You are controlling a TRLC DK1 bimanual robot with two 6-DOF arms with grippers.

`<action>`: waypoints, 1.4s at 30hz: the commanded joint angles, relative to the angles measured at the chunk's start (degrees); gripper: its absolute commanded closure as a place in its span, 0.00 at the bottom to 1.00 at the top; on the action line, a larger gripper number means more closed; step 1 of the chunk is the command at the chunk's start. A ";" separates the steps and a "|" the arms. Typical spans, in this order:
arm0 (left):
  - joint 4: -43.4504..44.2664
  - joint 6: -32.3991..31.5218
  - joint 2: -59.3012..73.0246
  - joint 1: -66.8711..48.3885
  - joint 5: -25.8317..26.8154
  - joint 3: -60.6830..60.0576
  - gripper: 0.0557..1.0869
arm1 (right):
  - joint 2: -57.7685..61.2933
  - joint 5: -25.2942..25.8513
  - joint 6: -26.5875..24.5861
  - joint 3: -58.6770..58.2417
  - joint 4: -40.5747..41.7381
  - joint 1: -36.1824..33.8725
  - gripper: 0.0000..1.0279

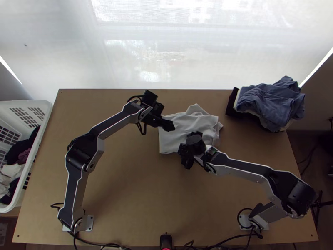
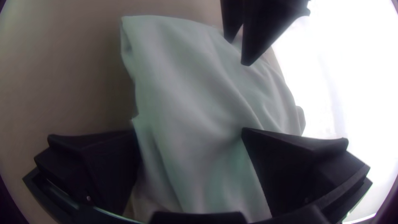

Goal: Fold the t-shirt

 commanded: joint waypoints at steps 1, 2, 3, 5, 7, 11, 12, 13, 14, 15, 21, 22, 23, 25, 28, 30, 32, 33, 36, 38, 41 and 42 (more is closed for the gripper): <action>-0.25 0.26 -0.57 0.10 -0.04 -0.64 0.05 | 5.36 2.00 -1.59 1.90 2.77 -2.65 0.04; -0.43 0.34 -0.57 0.10 -0.04 -0.64 0.05 | 6.24 2.00 -1.59 2.43 3.03 -2.92 0.04; -0.52 0.34 -0.57 0.10 -0.04 -0.64 0.05 | 7.11 2.00 -1.59 2.96 3.12 -3.18 0.04; -0.52 0.43 -0.84 0.01 -0.04 -1.08 0.05 | 8.87 2.00 -1.15 4.28 3.12 -3.62 0.04; -0.60 0.78 -1.01 -0.08 -0.04 -1.52 0.05 | 10.98 1.91 -0.53 5.59 3.03 -4.06 0.11; -0.96 0.87 -1.45 -0.26 -0.13 -2.05 0.05 | 12.74 1.91 0.17 8.41 0.92 -3.97 0.70; -1.13 0.87 -1.72 -0.26 -0.13 -2.05 0.05 | 12.65 1.91 0.00 8.41 1.01 -3.79 0.82; -1.48 0.96 -2.16 -0.17 -0.22 -2.14 0.05 | 12.39 1.91 0.00 8.49 1.10 -3.62 0.95; -1.75 1.22 -2.95 0.01 -0.39 -2.23 0.05 | 12.04 1.91 0.00 8.41 1.10 -3.53 0.97; -2.10 1.31 -3.82 0.27 -0.48 -2.31 0.05 | 11.42 1.91 0.08 8.23 1.10 -3.53 0.97; -4.38 1.49 -13.58 4.75 -0.48 -4.78 0.05 | 3.51 1.91 2.46 8.32 -0.49 -3.62 0.97; -4.47 1.49 -15.60 5.72 -0.48 -5.74 0.05 | 1.93 1.91 3.07 8.67 -1.36 -3.53 0.97; -4.47 1.40 -17.89 6.60 -0.74 -6.88 0.05 | 0.26 1.91 3.86 8.93 -2.42 -3.44 0.97; -4.47 1.40 -22.37 8.62 -1.18 -9.17 0.05 | -2.73 1.91 4.39 9.20 -4.00 -3.53 0.97; -4.65 1.14 -28.70 11.87 -2.85 -12.33 0.05 | -7.04 2.00 4.39 9.46 -5.85 -4.41 0.97; -5.00 0.87 -32.74 14.51 -2.94 -14.62 0.05 | -9.76 2.00 4.39 10.34 -7.69 -5.64 0.97; -5.17 0.87 -36.52 17.32 -3.20 -17.34 0.05 | -12.75 2.00 4.39 11.75 -9.63 -7.40 0.97; -5.26 0.87 -38.19 18.90 -3.29 -18.75 0.05 | -14.07 2.00 4.39 12.80 -10.86 -8.54 0.97; -6.58 1.40 -42.15 23.65 -3.38 -21.83 0.05 | -17.23 1.83 5.01 16.67 -14.37 -11.88 0.97; -7.11 1.66 -44.52 26.73 -3.38 -23.76 0.05 | -19.17 1.12 5.45 19.74 -16.04 -14.17 0.97; -7.46 2.10 -47.68 30.86 -3.38 -26.75 0.05 | -21.19 -0.11 6.41 24.14 -17.80 -17.59 0.97; -7.46 2.19 -48.65 32.00 -3.38 -27.98 0.05 | -21.71 -0.55 6.85 25.46 -18.33 -18.91 0.97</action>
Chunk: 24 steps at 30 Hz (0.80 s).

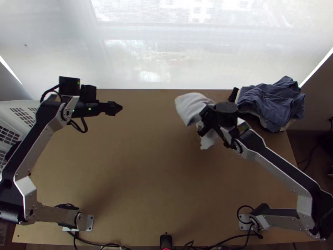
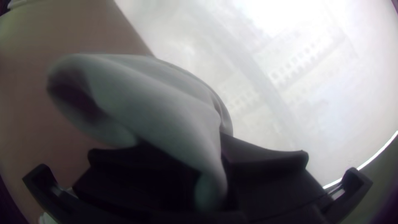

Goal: Fold the t-shirt

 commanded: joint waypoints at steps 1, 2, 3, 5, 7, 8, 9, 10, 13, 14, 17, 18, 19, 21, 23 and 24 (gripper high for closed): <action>-0.95 0.86 -9.14 9.71 -0.17 -8.12 0.05 | -6.04 -2.25 2.31 9.20 -4.97 -8.06 0.97; -0.95 0.86 -10.02 10.68 -0.26 -9.26 0.05 | -6.31 -2.78 3.28 10.52 -5.68 -9.55 0.97; -0.95 0.86 -10.89 11.47 -0.26 -10.40 0.05 | -6.66 -3.31 4.15 11.66 -6.38 -11.13 0.97; -0.86 0.86 -12.74 12.61 -0.34 -12.60 0.05 | -7.45 -4.36 5.56 13.42 -7.08 -14.47 0.97; -0.77 0.86 -14.32 13.58 -0.43 -14.62 0.05 | -8.15 -5.24 6.53 14.83 -7.44 -17.90 0.97; -0.68 0.86 -15.03 14.02 -0.43 -15.50 0.05 | -8.51 -6.03 6.79 15.44 -7.44 -19.83 0.97; -0.59 0.95 -15.64 14.46 -0.52 -16.29 0.05 | -8.86 -7.26 7.23 16.06 -7.44 -22.21 0.97; -0.59 1.03 -16.34 14.98 -0.52 -17.08 0.05 | -9.21 -9.02 7.76 16.76 -7.44 -25.19 0.97; -0.59 1.47 -18.19 16.30 -0.70 -19.19 0.05 | -9.38 -14.03 9.60 18.96 -7.44 -34.07 0.97; -0.59 1.65 -18.80 16.74 -0.70 -19.89 0.05 | -9.30 -15.88 9.96 19.66 -7.44 -37.06 0.97; -0.68 2.35 -20.56 17.80 -0.70 -22.00 0.05 | -8.33 -21.41 10.66 21.33 -6.47 -46.11 0.97; -0.68 2.53 -21.09 18.06 -0.70 -22.62 0.05 | -7.54 -22.91 10.66 22.39 -6.38 -48.75 0.97; -0.68 2.79 -21.44 18.32 -0.70 -23.32 0.05 | -6.66 -24.49 10.83 23.62 -6.38 -51.47 0.97; -0.77 3.32 -22.14 18.85 -0.70 -24.29 0.05 | -4.73 -27.57 11.10 26.43 -6.29 -56.57 0.97; -0.86 3.58 -22.50 19.55 -0.70 -25.08 0.05 | -2.53 -30.03 11.27 29.24 -6.21 -60.97 0.97; -0.86 3.85 -22.67 19.82 -0.70 -25.34 0.05 | -1.56 -31.26 11.27 30.30 -6.12 -62.99 0.97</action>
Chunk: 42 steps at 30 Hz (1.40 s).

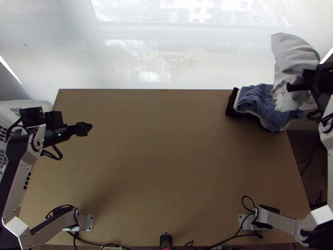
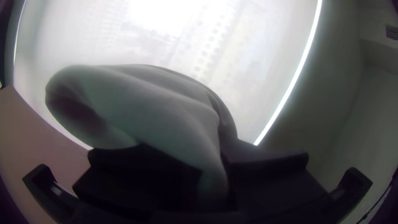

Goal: Fold the t-shirt

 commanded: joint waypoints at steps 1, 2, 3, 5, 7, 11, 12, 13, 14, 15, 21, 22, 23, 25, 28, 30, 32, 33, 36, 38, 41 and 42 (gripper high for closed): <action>-0.14 1.31 -2.67 2.55 -0.02 -3.73 0.05 | 5.59 -9.60 0.98 7.85 0.83 -17.42 0.97; -0.14 1.31 -2.67 2.64 -0.02 -3.99 0.05 | 6.56 -10.66 0.89 8.29 1.01 -18.83 0.97; -0.14 1.40 -2.76 2.73 -0.02 -4.17 0.05 | 7.61 -11.45 0.80 8.47 1.54 -19.97 0.97; -0.14 1.40 -2.76 2.73 -0.02 -4.61 0.05 | 9.99 -12.06 0.01 8.38 2.77 -20.94 0.97; -0.14 1.40 -3.03 2.82 -0.02 -4.96 0.05 | 12.80 -12.06 -0.43 8.38 4.17 -21.12 0.97; -0.75 2.19 -3.64 4.13 -0.02 -5.66 0.05 | 19.74 -11.98 -0.60 8.12 7.78 -19.45 0.97; -1.10 2.72 -3.82 4.75 -0.02 -5.84 0.05 | 21.32 -11.71 -0.43 8.03 8.22 -18.57 0.97; -1.54 3.42 -3.82 5.54 -0.02 -6.01 0.05 | 22.91 -11.10 -0.34 7.85 8.22 -17.51 0.97; -1.89 4.21 -3.82 6.42 -0.02 -6.10 0.05 | 24.14 -10.31 0.10 7.41 8.22 -16.37 0.97; -2.07 5.09 -3.82 7.39 -0.02 -6.28 0.05 | 25.01 -9.52 0.28 6.54 8.22 -14.96 0.97; -2.51 8.08 -2.76 11.69 -0.02 -6.54 0.05 | 27.21 -3.71 1.16 -0.85 13.05 -3.98 0.97; -2.51 8.17 -2.50 11.96 -0.02 -6.54 0.05 | 27.48 -3.10 1.86 -1.11 13.14 -2.31 0.97; -2.42 8.17 -2.23 12.13 -0.02 -6.45 0.05 | 27.65 -2.48 2.56 -1.11 13.23 -0.73 0.97; -2.42 8.17 -1.80 12.13 0.07 -6.45 0.05 | 27.83 -1.08 3.35 -1.55 14.37 2.09 0.97; -1.98 7.81 -1.44 12.13 0.07 -6.72 0.05 | 27.74 -0.29 4.23 -2.43 14.63 4.37 0.97; -1.81 7.64 -1.18 12.13 0.07 -6.81 0.05 | 26.95 0.15 4.76 -3.66 14.63 4.90 0.97; -1.46 7.46 -0.92 12.13 0.07 -6.81 0.05 | 25.37 0.15 5.37 -5.51 14.63 4.90 0.97; -1.37 7.38 -0.83 12.04 0.07 -6.81 0.05 | 24.22 0.15 5.37 -6.91 14.63 4.90 0.97; -1.10 6.85 -0.65 11.34 0.07 -6.81 0.05 | 20.09 0.15 5.37 -11.39 15.34 4.55 0.97; -0.66 6.14 -0.56 10.55 0.07 -6.81 0.05 | 16.84 0.15 5.29 -15.53 16.83 4.20 0.97; -0.66 5.35 -0.30 9.14 0.07 -6.45 0.05 | 14.12 0.15 3.09 -22.82 18.94 3.76 0.97; -0.66 5.18 -0.13 8.70 0.07 -6.37 0.05 | 14.20 0.15 2.30 -24.93 19.73 3.58 0.97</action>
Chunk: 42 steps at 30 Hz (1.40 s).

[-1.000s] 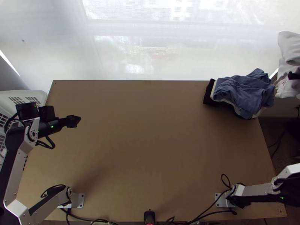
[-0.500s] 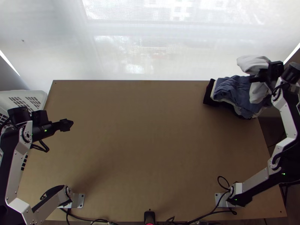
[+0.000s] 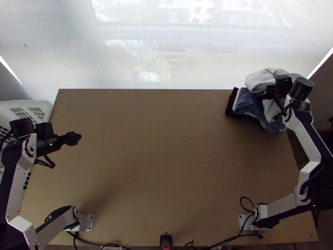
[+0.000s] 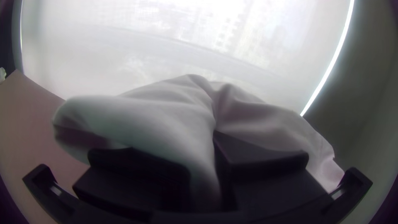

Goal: Fold the t-shirt

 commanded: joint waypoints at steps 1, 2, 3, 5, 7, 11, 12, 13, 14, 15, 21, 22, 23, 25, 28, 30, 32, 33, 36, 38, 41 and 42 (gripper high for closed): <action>0.76 -1.62 0.73 -2.47 0.09 0.48 0.05 | -4.35 0.39 -4.55 -13.73 3.16 -0.18 0.95; 1.29 -2.24 0.82 -2.91 0.00 0.48 0.05 | -3.73 0.39 -6.31 -15.57 3.69 -0.44 0.85; 1.55 -2.50 0.90 -3.26 0.00 0.74 0.05 | -2.77 0.39 -6.49 -16.98 5.62 -0.88 0.70; 1.55 -2.85 1.17 -3.61 0.00 1.35 0.05 | -0.22 0.39 -6.75 -17.68 7.21 -2.11 0.34; 1.46 -2.94 1.26 -3.70 0.00 1.88 0.05 | 1.89 0.39 -6.58 -16.71 6.15 -2.90 0.11; 1.29 -2.94 1.08 -3.61 0.00 2.15 0.05 | 2.59 0.31 -6.22 -14.08 2.90 -3.87 0.04; 1.20 -2.94 1.08 -3.52 0.00 2.06 0.05 | 1.89 0.31 -6.22 -13.46 2.20 -3.87 0.04; 1.20 -2.94 1.08 -3.52 0.00 1.97 0.05 | 0.84 0.31 -6.22 -12.94 1.41 -3.87 0.04; 1.20 -2.94 0.99 -3.52 0.00 1.79 0.05 | -0.48 0.31 -6.14 -12.32 0.88 -3.96 0.04; 1.20 -2.94 0.99 -3.52 0.00 1.62 0.05 | -1.98 0.22 -6.05 -11.62 -0.09 -3.87 0.04; 1.55 -3.82 1.08 -4.49 0.00 0.30 0.05 | -9.01 -2.42 -4.55 -5.82 -6.94 -2.20 0.04; 1.64 -3.99 1.08 -4.66 0.00 0.30 0.05 | -9.71 -2.95 -4.55 -4.94 -8.17 -1.67 0.04; 1.81 -4.35 1.08 -4.93 0.00 0.30 0.05 | -10.24 -3.65 -4.47 -4.23 -8.97 -1.32 0.04; 1.90 -4.78 1.08 -5.28 0.00 0.48 0.05 | -10.94 -4.00 -4.38 -2.83 -10.99 -0.35 0.04; 1.90 -4.96 0.64 -5.28 0.00 0.65 0.05 | -12.70 -4.88 -3.94 -1.25 -14.33 0.70 0.04; 1.90 -4.87 0.29 -5.02 0.00 0.65 0.05 | -14.28 -5.14 -3.94 -0.72 -16.17 1.67 0.04; 1.81 -4.70 -0.06 -4.75 0.00 0.48 0.05 | -15.69 -5.32 -3.50 0.07 -16.96 2.19 0.04; 1.64 -4.70 -0.15 -4.66 0.00 0.48 0.05 | -15.86 -5.41 -2.62 0.86 -17.14 2.28 0.04; 1.55 -4.61 -0.24 -4.66 0.00 0.39 0.05 | -14.72 -5.76 -1.13 4.29 -17.05 2.28 0.04; 1.55 -4.61 -0.06 -4.75 0.00 0.39 0.05 | -11.64 -5.67 1.95 5.79 -14.33 2.11 0.04; 1.55 -4.70 0.02 -5.37 0.00 0.30 0.05 | -5.05 -5.58 5.64 5.70 -8.09 0.96 0.04; 1.46 -4.87 -0.06 -5.63 0.00 0.30 0.05 | -2.77 -5.58 6.26 5.52 -6.77 0.70 0.04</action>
